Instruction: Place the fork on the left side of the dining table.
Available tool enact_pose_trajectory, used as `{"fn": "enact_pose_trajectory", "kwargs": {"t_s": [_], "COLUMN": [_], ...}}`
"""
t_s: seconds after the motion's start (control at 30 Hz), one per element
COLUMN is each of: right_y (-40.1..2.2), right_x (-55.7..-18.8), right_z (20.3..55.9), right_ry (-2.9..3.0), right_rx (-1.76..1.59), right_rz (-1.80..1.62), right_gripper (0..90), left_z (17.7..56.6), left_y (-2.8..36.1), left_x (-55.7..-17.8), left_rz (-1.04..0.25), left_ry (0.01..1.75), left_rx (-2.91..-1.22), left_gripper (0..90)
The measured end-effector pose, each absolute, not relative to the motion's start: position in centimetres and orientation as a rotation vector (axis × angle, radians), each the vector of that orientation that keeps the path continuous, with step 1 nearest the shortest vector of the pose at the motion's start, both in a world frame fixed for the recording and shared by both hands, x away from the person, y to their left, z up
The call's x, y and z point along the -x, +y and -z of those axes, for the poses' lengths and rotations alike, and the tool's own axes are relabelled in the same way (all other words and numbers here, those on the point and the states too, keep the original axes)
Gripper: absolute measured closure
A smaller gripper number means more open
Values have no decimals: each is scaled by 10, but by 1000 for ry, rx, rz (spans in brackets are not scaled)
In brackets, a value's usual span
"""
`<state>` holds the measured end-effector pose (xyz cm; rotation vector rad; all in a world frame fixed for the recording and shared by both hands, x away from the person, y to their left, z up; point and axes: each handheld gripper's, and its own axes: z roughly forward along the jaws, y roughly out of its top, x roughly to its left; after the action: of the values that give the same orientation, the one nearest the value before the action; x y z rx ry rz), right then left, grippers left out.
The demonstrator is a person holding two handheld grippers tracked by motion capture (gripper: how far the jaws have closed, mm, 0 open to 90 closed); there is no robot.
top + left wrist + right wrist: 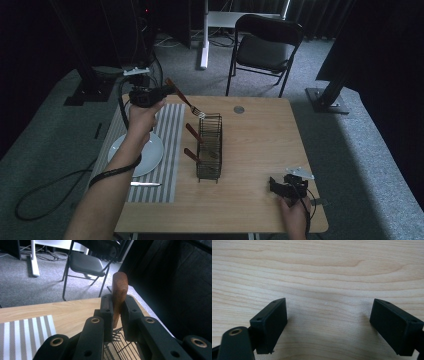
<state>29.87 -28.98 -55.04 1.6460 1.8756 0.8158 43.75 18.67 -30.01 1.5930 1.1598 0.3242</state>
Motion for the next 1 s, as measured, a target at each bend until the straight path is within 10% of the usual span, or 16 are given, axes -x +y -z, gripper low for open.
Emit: {"fn": "enact_pose_trajectory", "kwargs": {"t_s": [1.0], "right_y": [-290], "right_x": [-299], "right_z": [550], "right_ry": [1877], "right_rx": [-1646], "right_rz": [-815], "right_gripper": [140], "left_z": [323], "left_y": [264], "left_x": [-441], "left_rz": [-406], "left_ry": [1299], "left_rx": [-1481], "left_gripper": [805]}}
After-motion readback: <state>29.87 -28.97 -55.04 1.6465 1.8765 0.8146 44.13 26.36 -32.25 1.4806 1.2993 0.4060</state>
